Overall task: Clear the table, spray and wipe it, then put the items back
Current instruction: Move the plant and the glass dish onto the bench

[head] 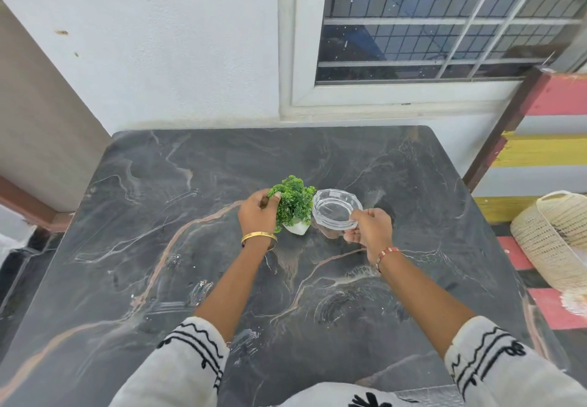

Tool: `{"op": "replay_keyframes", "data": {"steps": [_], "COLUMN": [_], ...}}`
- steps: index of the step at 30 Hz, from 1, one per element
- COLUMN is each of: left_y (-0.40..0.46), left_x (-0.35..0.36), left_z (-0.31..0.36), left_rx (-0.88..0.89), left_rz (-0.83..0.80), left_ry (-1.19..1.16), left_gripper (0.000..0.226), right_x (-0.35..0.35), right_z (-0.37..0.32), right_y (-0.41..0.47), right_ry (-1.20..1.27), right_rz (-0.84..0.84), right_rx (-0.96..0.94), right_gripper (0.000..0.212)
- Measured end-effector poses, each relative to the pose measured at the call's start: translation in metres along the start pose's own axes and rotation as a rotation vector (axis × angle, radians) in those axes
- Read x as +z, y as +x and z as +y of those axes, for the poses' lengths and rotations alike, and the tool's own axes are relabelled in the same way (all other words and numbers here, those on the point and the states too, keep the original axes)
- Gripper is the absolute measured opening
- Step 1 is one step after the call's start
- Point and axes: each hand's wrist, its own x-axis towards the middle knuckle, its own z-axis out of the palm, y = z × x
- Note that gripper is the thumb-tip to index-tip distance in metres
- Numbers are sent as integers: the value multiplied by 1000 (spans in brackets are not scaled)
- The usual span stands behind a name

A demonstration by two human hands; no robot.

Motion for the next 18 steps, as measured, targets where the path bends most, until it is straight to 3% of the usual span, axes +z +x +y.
{"op": "replay_keyframes", "data": {"steps": [7, 11, 15, 18], "left_y": [-20, -29, -33, -32], "left_x": [-6, -6, 1, 13], "left_z": [-10, -24, -27, -22], "left_rx": [-6, -10, 19, 99], "left_rz": [9, -108, -260, -318], "left_ry": [20, 60, 166, 227], "left_gripper": [35, 64, 109, 118], "right_x": [-1, -6, -14, -21], "right_z": [-5, 1, 5, 6], "right_y": [-5, -7, -11, -12], "right_ry": [24, 53, 68, 85], "right_rz": [-2, -2, 18, 46], "right_rx": [-24, -10, 1, 9], "right_gripper": [15, 15, 18, 17]}}
